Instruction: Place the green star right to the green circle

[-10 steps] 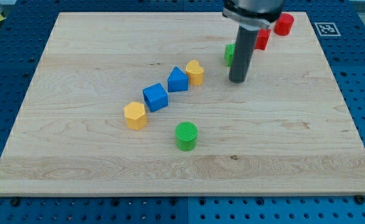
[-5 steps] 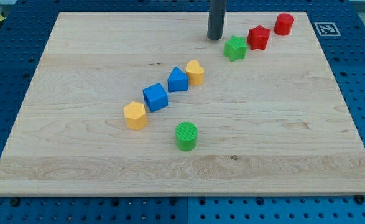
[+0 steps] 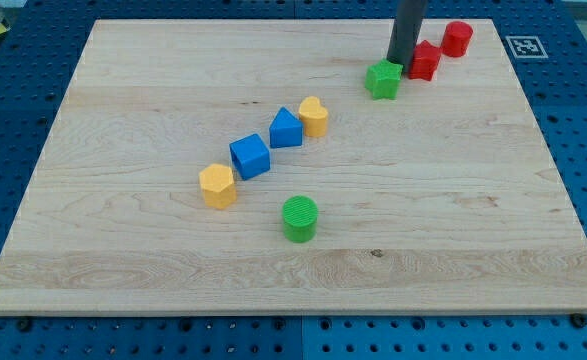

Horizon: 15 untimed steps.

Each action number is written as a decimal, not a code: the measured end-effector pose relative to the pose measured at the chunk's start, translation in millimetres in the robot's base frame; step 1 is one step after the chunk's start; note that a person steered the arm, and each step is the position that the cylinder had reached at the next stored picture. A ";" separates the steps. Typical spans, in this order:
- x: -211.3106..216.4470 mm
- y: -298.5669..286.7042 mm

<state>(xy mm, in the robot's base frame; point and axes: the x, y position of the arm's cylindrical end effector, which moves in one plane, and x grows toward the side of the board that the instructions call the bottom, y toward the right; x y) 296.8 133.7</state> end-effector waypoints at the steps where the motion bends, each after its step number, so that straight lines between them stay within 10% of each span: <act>1: 0.0 -8.8; 15: 103.5 -67.9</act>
<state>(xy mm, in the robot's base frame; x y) 400.3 65.8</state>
